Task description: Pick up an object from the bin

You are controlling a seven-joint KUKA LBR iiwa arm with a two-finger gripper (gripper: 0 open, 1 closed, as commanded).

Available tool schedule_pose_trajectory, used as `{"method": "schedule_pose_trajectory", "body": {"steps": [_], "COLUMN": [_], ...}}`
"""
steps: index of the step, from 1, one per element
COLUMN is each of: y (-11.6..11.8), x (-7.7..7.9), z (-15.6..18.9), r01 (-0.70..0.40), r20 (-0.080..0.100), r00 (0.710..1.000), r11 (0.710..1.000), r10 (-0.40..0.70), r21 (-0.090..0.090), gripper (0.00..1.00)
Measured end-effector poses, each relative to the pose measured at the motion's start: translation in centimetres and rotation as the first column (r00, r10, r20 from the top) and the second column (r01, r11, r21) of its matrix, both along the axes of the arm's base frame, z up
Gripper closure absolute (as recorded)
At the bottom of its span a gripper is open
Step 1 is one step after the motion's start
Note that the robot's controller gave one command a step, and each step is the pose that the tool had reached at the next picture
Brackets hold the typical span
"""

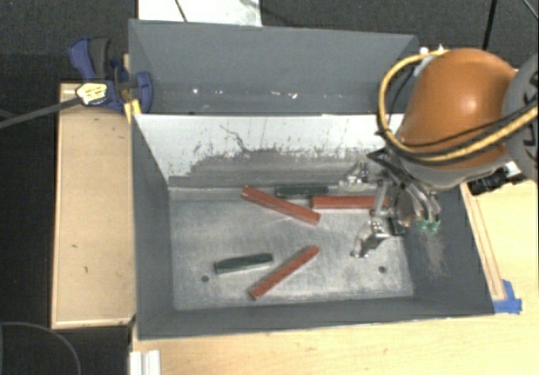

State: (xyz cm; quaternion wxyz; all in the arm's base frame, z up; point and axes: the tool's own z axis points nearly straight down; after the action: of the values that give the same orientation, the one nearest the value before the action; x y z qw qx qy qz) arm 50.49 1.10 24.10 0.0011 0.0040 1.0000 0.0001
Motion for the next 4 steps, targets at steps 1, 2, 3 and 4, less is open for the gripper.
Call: {"method": "schedule_pose_trajectory", "body": {"steps": [1,2,3,4], "y": [1.5,2.1,2.4,3.6], "x": [1.2,1.4,0.4,-0.1], "z": [-4.3,-6.7,-9.7,-16.7], "r01": [-0.038,-0.057,-0.078,-0.328], "r20": [0.01,0.009,-0.007,0.002], "r00": [0.999,0.998,0.997,0.945], "r11": [0.999,0.998,0.997,0.945], "r10": [0.038,0.057,0.078,0.328], "r21": [-0.001,0.001,0.0,-0.001], "gripper": [0.0,0.0,0.0,1.0]}}
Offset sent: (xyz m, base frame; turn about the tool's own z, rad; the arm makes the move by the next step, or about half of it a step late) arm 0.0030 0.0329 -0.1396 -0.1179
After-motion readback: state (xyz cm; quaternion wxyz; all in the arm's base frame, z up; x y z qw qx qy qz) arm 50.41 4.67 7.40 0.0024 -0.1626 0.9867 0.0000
